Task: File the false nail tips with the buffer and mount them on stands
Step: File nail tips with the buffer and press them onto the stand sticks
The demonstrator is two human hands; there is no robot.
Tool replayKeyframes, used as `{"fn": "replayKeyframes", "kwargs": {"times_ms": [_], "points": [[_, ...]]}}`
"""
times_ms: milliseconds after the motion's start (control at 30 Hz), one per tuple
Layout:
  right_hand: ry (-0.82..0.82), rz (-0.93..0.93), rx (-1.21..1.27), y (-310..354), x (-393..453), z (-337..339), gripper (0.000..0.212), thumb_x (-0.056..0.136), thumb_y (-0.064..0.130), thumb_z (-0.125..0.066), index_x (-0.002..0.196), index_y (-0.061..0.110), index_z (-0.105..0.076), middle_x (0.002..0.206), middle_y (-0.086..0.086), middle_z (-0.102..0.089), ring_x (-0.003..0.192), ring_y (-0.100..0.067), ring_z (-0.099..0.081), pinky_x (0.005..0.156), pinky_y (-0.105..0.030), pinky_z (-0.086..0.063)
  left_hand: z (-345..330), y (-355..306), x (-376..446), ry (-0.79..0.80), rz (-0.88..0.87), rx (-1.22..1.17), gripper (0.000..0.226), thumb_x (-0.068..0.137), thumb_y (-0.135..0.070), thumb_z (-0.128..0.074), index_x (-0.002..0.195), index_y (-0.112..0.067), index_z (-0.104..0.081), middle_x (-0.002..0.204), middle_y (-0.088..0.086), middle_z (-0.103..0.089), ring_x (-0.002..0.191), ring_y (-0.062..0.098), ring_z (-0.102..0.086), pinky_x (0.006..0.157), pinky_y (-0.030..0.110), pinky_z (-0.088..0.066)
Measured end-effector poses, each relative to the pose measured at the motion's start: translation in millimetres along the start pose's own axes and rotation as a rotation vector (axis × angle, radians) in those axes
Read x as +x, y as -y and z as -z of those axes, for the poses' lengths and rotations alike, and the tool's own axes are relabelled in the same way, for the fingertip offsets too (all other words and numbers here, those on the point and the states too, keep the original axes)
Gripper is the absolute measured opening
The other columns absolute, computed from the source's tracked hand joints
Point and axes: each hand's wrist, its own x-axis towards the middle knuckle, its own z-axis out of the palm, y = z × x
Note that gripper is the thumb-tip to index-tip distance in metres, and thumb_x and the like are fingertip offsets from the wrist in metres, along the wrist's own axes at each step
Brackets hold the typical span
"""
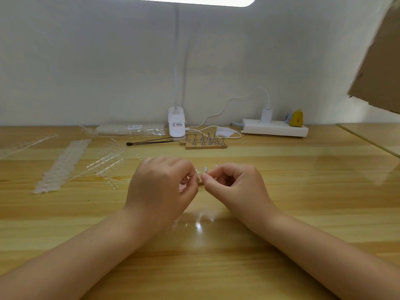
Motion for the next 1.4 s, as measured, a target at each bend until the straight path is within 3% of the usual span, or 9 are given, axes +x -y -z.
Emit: {"fn": "replayKeyframes", "kwargs": {"times_ms": [167,367,433,500,633,733,1067,1233,1400], "points": [[-0.032,-0.037,0.06,-1.0,3.9,6.1,0.014,0.083,0.015,-0.071,0.071,0.008,-0.07,0.053,-0.001,-0.051,0.051,-0.007,-0.042,0.051,-0.021,-0.037,0.3,10.9,6.4,0.001,0.064,0.122,0.017,0.08,-0.025,-0.051,0.065,-0.017,-0.057,0.059,-0.005,-0.055,0.055,0.023,-0.051,0.058,0.035,-0.041],[-0.002,-0.234,0.284,-7.9,10.3,13.8,0.012,0.084,0.016,-0.071,0.075,0.008,-0.069,0.053,0.003,-0.052,0.047,-0.007,-0.043,0.046,-0.016,-0.038,1.8,56.4,14.4,0.273,0.59,0.169,0.017,0.088,-0.042,-0.054,0.088,-0.027,-0.062,0.087,-0.009,-0.065,0.092,0.023,-0.06,0.072,0.031,-0.043],[0.035,-0.288,0.343,-10.3,12.2,13.6,0.011,0.084,0.014,-0.07,0.076,0.007,-0.069,0.052,0.002,-0.05,0.045,-0.008,-0.041,0.043,-0.016,-0.036,-1.5,59.1,12.5,0.379,0.577,0.389,0.039,0.088,-0.055,-0.051,0.107,-0.023,-0.061,0.107,-0.002,-0.063,0.107,0.025,-0.054,0.086,0.035,-0.04],[0.08,-0.303,0.348,-11.7,12.8,12.0,0.011,0.084,0.014,-0.07,0.079,0.005,-0.07,0.053,0.002,-0.05,0.045,-0.009,-0.041,0.042,-0.016,-0.034,-4.5,54.8,11.6,0.269,0.46,0.42,0.046,0.088,-0.056,-0.052,0.117,-0.022,-0.06,0.111,0.002,-0.06,0.108,0.026,-0.052,0.089,0.037,-0.038],[0.148,-0.3,0.381,-13.8,10.9,7.2,0.008,0.083,0.015,-0.072,0.077,0.009,-0.071,0.053,0.001,-0.049,0.045,-0.009,-0.039,0.042,-0.019,-0.032,-0.9,22.8,10.2,0.032,0.043,-0.091,0.037,0.087,-0.05,-0.053,0.099,-0.021,-0.071,0.082,-0.009,-0.058,0.075,0.014,-0.054,0.071,0.035,-0.043],[0.162,-0.304,0.411,-14.3,10.9,6.8,0.007,0.084,0.015,-0.07,0.078,0.01,-0.071,0.054,0.001,-0.05,0.045,-0.01,-0.039,0.042,-0.019,-0.032,-2.9,8.1,4.9,0.028,-0.088,-0.169,0.031,0.087,-0.045,-0.052,0.089,-0.023,-0.074,0.074,-0.012,-0.061,0.069,0.009,-0.053,0.066,0.034,-0.042],[0.176,-0.368,0.468,-17.7,14.6,7.6,0.01,0.084,0.01,-0.069,0.073,0.009,-0.069,0.052,-0.001,-0.048,0.04,-0.009,-0.037,0.039,-0.019,-0.03,-7.0,7.8,1.4,-0.045,-0.076,-0.084,0.037,0.087,-0.053,-0.049,0.085,-0.025,-0.074,0.074,-0.011,-0.065,0.07,0.015,-0.058,0.066,0.034,-0.043],[0.107,-0.425,0.546,-19.9,18.3,11.9,0.008,0.08,0.006,-0.07,0.074,0.005,-0.066,0.052,-0.001,-0.047,0.039,-0.008,-0.036,0.037,-0.017,-0.028,-1.2,12.3,6.9,0.34,0.287,0.268,0.081,0.076,-0.082,-0.013,0.111,-0.027,-0.062,0.106,-0.009,-0.061,0.102,0.016,-0.054,0.084,0.033,-0.04],[0.099,-0.474,0.644,-18.2,20.9,16.1,0.009,0.082,0.006,-0.066,0.079,0.005,-0.058,0.056,-0.002,-0.047,0.038,-0.007,-0.033,0.035,-0.017,-0.024,0.4,22.3,5.9,0.516,0.323,0.233,0.04,0.093,-0.059,-0.04,0.1,-0.029,-0.065,0.097,-0.006,-0.06,0.097,0.019,-0.052,0.083,0.032,-0.046]]}}
